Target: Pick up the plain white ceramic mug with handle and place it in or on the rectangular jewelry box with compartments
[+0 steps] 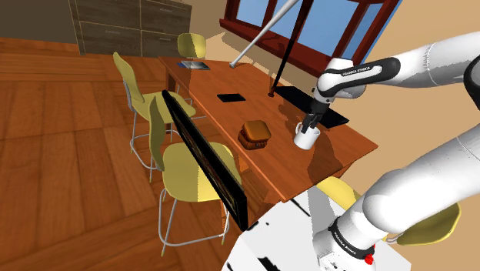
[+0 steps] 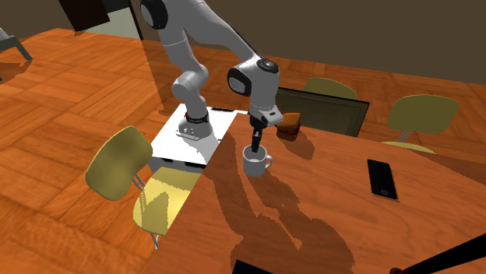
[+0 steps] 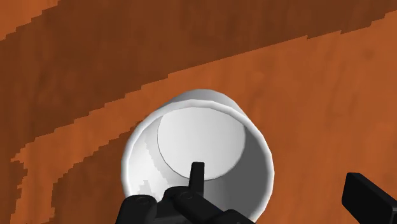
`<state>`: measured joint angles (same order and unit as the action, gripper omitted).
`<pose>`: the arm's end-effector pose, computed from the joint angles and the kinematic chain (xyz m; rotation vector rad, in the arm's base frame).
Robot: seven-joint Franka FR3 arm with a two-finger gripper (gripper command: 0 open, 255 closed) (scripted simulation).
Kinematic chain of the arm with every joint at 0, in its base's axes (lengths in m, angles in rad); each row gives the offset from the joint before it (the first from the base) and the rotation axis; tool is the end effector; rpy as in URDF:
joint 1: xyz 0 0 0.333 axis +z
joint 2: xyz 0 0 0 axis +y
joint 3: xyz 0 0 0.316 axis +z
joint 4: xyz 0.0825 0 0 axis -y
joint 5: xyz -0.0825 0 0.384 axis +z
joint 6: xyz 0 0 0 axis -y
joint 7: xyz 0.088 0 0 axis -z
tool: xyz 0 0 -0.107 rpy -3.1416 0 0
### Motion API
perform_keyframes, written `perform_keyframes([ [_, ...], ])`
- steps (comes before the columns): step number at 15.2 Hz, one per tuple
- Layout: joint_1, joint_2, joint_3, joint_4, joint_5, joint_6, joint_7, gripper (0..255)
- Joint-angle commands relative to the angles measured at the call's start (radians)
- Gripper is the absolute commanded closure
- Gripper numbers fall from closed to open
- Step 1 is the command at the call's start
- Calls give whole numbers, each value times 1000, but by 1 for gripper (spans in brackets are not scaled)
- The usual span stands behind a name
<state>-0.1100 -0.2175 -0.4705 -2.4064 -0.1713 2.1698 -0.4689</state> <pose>0.3813 -0.2588 0.3844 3.1229 -0.0009 -0.0824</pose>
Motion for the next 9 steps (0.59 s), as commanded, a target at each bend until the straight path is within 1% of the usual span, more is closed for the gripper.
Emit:
perform_keyframes([
  [1, -2, 16, -8, -18, 2, 35, -9, 0],
  [6, -1, 56, -19, -49, 14, 104, -20, 0],
  [9, -1, 56, -19, -49, 14, 104, -20, 0],
])
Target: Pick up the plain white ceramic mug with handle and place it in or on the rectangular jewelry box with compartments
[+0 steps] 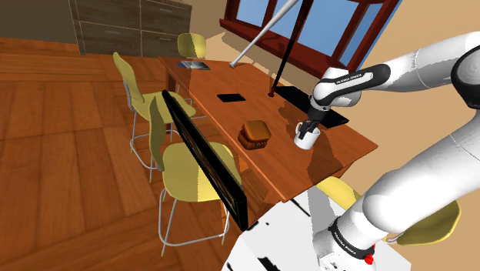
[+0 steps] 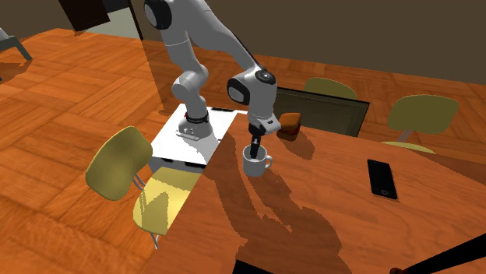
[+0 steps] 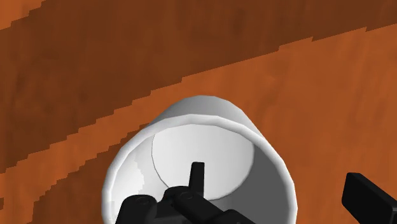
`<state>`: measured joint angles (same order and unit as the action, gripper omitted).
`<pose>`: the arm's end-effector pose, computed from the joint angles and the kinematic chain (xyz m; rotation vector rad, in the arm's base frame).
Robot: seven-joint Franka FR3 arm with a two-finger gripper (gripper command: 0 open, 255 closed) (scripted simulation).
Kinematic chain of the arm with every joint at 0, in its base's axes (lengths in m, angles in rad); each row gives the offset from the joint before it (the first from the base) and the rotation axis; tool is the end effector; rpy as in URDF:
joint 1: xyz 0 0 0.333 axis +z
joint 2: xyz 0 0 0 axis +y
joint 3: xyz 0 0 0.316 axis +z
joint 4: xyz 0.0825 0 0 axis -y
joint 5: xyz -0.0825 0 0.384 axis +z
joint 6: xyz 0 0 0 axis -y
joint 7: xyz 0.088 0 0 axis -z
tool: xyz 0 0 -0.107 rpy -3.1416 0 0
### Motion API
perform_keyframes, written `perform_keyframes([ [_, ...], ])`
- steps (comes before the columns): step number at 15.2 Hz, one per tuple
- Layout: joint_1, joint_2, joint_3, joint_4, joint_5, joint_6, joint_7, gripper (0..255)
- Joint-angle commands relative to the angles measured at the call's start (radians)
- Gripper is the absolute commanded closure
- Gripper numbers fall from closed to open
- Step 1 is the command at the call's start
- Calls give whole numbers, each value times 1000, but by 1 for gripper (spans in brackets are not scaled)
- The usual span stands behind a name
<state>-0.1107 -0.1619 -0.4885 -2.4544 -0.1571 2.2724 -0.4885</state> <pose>0.3781 -0.2614 0.3490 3.1221 -0.0003 -0.0805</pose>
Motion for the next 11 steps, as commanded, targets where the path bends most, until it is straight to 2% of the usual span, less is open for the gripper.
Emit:
perform_keyframes([
  [1, 0, 1, -1, -1, 0, 2, -1, 0],
  [5, 0, 1, 0, 0, 0, 2, -1, 0],
  [6, 0, 1, 0, 0, 0, 2, -1, 255],
  [11, 0, 1, 0, -1, 0, 2, -1, 255],
])
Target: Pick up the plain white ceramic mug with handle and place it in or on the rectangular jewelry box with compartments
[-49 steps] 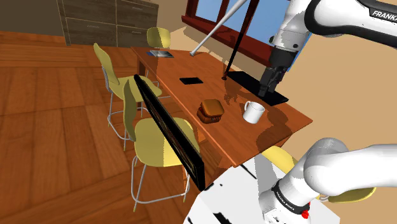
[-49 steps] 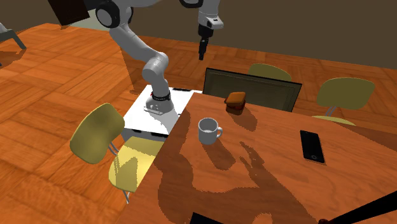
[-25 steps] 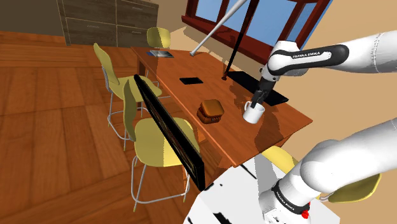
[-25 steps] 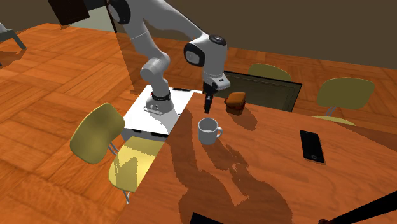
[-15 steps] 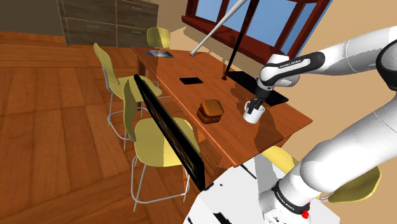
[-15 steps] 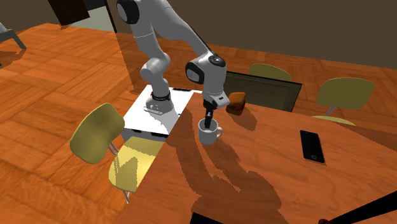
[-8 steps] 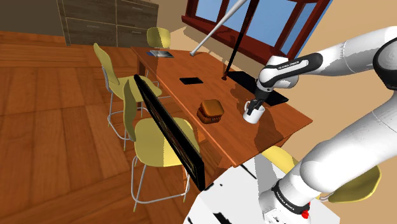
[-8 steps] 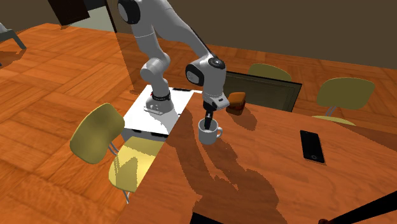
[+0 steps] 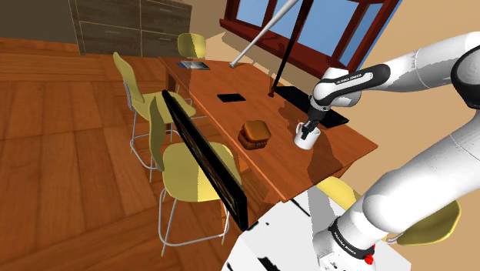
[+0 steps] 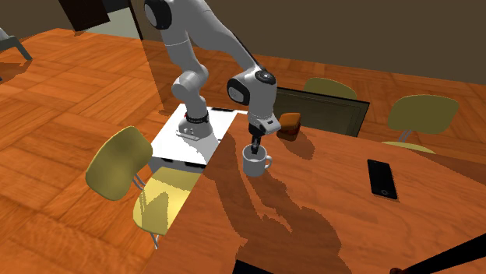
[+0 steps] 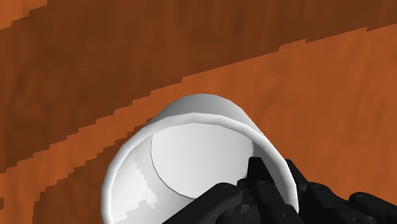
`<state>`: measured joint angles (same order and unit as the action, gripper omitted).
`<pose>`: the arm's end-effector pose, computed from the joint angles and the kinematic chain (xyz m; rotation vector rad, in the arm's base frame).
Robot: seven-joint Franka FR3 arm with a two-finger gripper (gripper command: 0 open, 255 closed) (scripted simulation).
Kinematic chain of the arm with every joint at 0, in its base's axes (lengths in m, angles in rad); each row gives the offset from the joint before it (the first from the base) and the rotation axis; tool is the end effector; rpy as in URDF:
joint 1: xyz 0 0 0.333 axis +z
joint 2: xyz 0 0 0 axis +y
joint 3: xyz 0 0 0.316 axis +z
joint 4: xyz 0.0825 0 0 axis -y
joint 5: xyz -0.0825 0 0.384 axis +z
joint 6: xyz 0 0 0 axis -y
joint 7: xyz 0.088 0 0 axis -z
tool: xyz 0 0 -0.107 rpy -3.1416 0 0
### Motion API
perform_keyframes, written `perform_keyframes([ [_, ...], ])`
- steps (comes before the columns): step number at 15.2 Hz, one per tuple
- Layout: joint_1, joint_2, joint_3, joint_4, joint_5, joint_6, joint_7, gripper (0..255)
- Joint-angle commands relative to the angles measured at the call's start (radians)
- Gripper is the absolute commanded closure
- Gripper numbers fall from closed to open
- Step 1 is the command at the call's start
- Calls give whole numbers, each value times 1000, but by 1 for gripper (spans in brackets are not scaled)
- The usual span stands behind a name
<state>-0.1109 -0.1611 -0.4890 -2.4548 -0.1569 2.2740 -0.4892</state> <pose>0.3780 -0.2617 0.3486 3.1219 -0.0004 -0.0799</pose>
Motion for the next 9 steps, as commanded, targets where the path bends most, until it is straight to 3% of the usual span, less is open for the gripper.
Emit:
perform_keyframes([
  [1, 0, 0, 0, 0, 0, 0, 0, 255],
  [4, 0, 0, 0, 0, 0, 0, 0, 255],
  [9, -3, -46, 10, 31, -15, -75, 11, 255],
])
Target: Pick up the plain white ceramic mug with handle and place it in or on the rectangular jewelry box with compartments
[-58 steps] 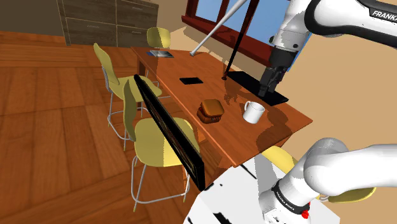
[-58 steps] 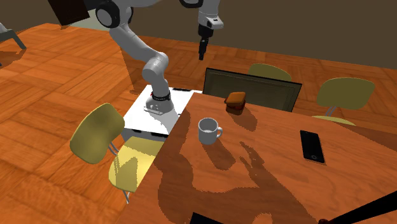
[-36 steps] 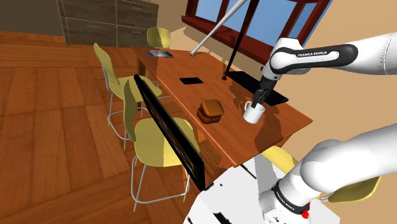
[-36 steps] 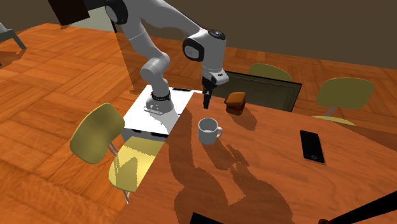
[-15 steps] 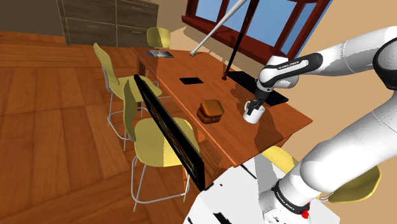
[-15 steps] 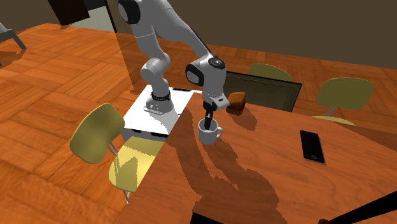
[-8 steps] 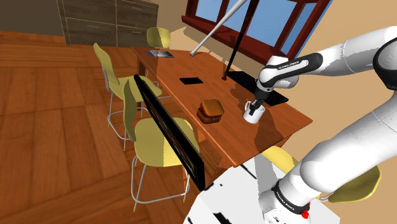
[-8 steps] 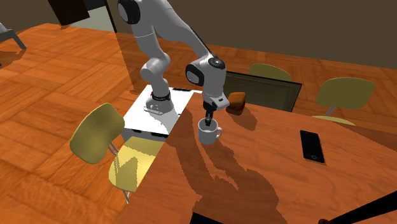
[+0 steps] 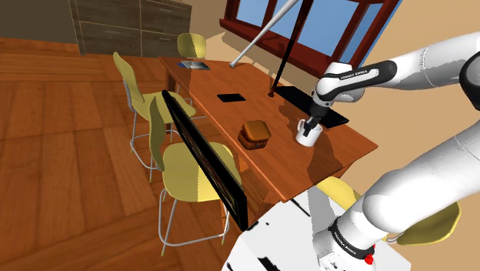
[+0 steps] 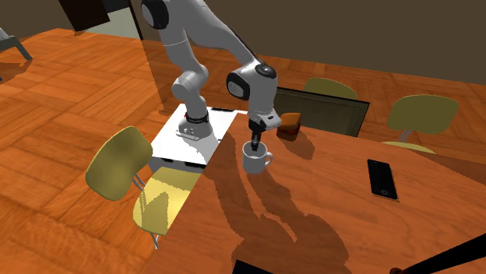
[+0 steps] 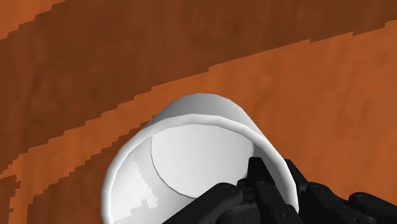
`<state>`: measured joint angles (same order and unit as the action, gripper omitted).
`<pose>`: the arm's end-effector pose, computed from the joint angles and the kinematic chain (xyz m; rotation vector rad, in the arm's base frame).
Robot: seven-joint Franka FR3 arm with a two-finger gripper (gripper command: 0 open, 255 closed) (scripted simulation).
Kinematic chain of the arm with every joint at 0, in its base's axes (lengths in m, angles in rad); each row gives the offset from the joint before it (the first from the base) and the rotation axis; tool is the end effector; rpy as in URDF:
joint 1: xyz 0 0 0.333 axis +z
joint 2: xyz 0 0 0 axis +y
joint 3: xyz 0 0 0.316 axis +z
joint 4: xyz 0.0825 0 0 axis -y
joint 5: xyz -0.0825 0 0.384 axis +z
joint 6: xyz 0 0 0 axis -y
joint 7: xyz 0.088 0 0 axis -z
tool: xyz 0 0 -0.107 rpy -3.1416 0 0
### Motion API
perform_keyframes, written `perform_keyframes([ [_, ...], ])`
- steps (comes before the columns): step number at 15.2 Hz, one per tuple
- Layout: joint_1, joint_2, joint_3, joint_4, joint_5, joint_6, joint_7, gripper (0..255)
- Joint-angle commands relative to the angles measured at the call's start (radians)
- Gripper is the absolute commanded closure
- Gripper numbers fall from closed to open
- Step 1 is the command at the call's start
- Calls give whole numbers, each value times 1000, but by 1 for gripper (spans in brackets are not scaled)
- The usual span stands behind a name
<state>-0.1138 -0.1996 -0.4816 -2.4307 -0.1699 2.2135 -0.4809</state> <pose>0.3775 -0.2620 0.3697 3.1221 -0.0002 -0.0802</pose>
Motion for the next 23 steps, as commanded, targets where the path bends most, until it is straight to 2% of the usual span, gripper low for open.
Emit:
perform_keyframes([
  [1, 0, -16, 5, 14, -4, -30, 4, 255],
  [23, 0, -131, 49, 218, -17, -344, 17, 255],
])
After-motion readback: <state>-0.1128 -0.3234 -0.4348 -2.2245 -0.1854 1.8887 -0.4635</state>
